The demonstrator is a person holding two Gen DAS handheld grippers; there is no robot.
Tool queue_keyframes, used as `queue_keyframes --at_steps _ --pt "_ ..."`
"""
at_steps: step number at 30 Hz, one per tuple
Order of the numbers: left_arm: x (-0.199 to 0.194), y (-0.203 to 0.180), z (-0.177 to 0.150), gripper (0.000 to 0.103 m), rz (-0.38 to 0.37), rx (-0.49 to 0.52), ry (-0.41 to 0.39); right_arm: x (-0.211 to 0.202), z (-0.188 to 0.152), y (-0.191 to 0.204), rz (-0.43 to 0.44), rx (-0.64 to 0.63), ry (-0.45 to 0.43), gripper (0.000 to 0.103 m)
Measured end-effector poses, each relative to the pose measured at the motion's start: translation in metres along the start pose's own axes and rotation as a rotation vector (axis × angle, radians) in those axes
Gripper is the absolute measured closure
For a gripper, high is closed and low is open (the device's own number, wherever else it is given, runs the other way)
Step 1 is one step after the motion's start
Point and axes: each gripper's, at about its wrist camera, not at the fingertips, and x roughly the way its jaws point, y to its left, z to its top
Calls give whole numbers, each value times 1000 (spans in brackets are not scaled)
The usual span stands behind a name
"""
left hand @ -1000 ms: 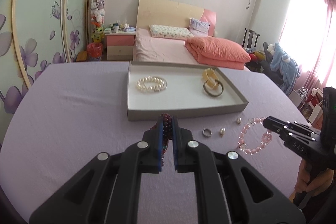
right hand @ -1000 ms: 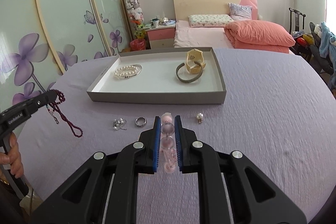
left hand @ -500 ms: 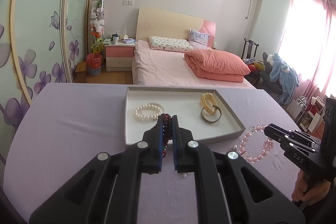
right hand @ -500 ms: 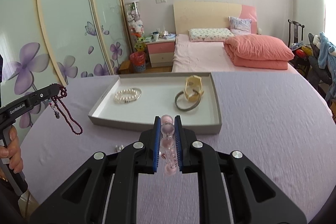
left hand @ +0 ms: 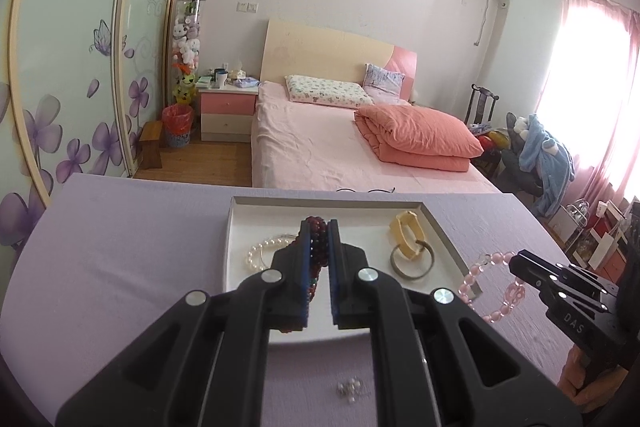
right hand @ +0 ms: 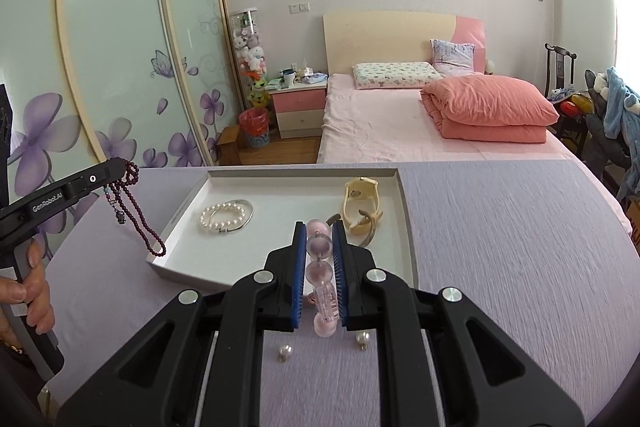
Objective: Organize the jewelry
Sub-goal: 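Carry the pink bracelet and red necklace over the grey tray with both grippers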
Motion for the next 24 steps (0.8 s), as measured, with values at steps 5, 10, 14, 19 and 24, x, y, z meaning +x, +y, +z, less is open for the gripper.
queue_keyframes --at_steps 5,10,14,19,24 --pt "30 6 3 95 8 -12 28 18 8 -3 -3 8 4 89" --pt "54 12 4 95 7 -19 54 43 18 -4 -4 10 16 89" --pt "68 14 2 95 8 -18 69 61 22 -3 9 16 33 89" --pt "82 17 4 95 5 -22 78 83 24 0 50 32 70 89" --pt "93 18 4 95 4 -18 93 102 21 -6 23 34 105 89"
